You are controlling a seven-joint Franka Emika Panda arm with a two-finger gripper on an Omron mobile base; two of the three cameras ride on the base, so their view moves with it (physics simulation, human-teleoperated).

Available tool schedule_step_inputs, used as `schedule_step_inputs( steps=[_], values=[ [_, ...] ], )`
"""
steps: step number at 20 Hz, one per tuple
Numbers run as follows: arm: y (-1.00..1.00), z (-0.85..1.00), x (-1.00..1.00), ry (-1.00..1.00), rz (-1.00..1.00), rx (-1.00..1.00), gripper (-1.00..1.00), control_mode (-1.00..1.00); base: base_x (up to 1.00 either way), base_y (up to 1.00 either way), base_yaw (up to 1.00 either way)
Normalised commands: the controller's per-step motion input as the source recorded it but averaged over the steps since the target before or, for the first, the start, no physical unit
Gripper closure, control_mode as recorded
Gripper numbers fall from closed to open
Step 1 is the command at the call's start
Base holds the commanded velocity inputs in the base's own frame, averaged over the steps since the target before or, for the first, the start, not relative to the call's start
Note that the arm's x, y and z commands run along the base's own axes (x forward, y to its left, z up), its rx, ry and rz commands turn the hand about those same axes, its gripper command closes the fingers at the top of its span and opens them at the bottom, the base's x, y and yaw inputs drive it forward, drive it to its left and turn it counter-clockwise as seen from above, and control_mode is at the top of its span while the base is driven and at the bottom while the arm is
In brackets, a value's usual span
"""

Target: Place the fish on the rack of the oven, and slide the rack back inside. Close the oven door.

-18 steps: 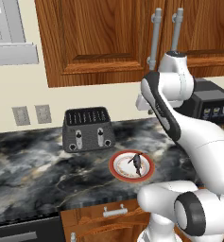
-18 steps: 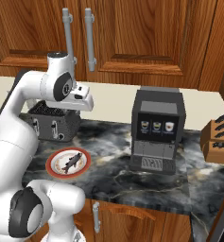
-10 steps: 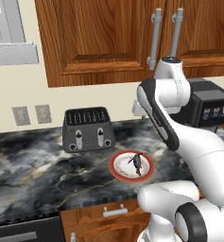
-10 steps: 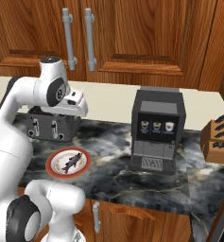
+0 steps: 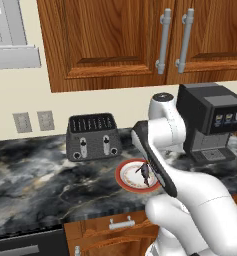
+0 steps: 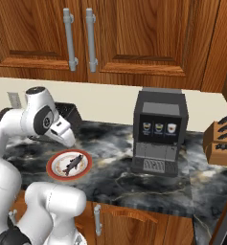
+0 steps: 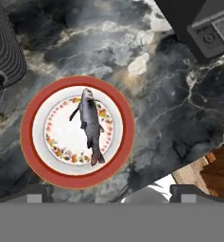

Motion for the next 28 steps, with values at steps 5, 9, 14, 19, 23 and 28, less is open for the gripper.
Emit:
schedule_step_inputs(
  steps=[5, 9, 14, 19, 23, 28],
  values=[
    [-0.04, -0.51, 0.0, 0.09, -0.24, 0.0, -1.0, -1.0, 0.0, 0.0, 0.0],
    [-0.14, -0.36, 0.08, 0.03, -0.1, 0.01, -1.0, -1.0, 0.0, 0.0, 0.0],
    [-0.26, -0.15, 0.16, 0.06, 0.02, 0.0, -1.0, -1.0, 0.0, 0.0, 0.0],
    [0.01, -0.47, 0.42, 0.22, 0.12, 0.0, -1.0, -1.0, 0.0, 0.0, 0.0],
    [0.15, -0.37, 0.71, 0.18, 0.08, 0.0, -1.0, -1.0, 0.0, 0.0, 0.0],
    [0.18, -0.23, 0.69, 0.09, 0.04, 0.0, -1.0, -1.0, 0.0, 0.0, 0.0]
  ],
)
